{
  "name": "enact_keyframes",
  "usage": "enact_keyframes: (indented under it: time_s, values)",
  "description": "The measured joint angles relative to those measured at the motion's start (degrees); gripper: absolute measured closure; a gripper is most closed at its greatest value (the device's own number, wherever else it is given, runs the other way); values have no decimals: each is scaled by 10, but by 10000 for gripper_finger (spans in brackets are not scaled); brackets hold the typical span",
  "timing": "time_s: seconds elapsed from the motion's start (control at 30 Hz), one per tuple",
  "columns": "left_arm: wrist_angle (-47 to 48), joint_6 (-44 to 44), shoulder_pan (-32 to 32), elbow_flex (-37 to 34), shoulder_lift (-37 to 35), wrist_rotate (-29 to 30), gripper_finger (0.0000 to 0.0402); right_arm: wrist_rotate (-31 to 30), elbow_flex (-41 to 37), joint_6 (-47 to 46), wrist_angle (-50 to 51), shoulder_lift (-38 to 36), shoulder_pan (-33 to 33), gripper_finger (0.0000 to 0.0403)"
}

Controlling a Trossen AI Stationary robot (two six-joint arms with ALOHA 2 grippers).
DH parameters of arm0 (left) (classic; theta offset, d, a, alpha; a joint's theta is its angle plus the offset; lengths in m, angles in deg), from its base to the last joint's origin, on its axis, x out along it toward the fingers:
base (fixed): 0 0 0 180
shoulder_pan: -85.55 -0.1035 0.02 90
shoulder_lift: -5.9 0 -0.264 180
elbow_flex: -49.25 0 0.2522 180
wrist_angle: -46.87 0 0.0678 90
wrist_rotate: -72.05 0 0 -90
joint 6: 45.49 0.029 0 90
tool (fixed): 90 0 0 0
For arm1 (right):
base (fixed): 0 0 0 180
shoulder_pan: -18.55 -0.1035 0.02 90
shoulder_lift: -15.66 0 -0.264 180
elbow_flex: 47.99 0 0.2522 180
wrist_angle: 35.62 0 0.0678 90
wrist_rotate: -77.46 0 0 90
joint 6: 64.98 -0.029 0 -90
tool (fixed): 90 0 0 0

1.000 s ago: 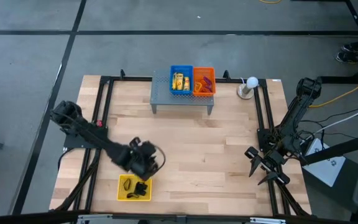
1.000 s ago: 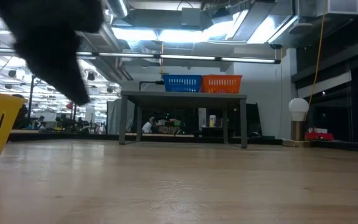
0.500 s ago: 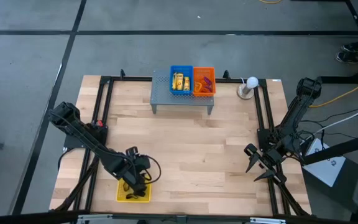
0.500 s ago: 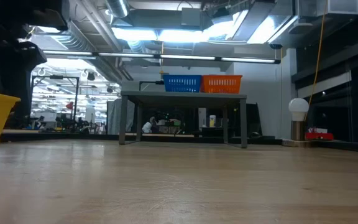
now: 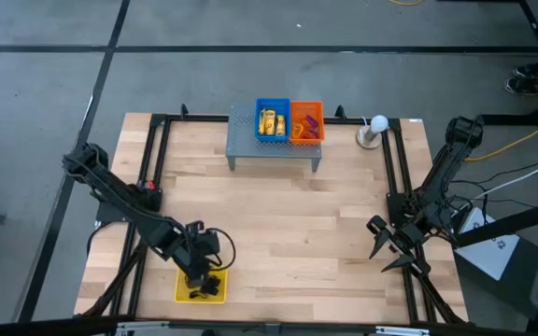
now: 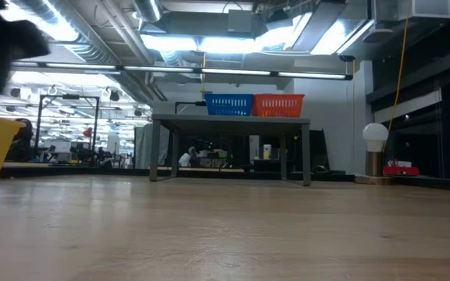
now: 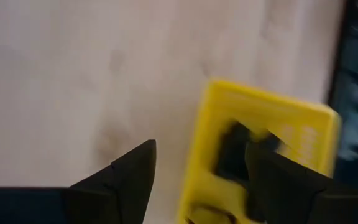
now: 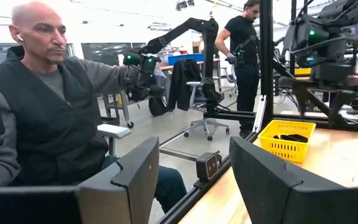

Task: Pick & Place Office Desk Supplies
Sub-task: Put the yellow basket onto the shelf

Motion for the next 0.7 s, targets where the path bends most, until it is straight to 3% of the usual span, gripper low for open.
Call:
enact_keyframes:
  time_s: [0.1, 0.4, 0.7]
  values:
    - [6, -18, 14, 0, 0, -31, 162, -9, 0, 0, 0, 1, 0, 206]
    - [58, -33, 41, 0, 9, 29, 176, -30, 0, -14, 0, 20, 0, 206]
    - [52, -18, 38, -1, 86, -1, 172, -30, 0, -16, 0, 31, 0, 206]
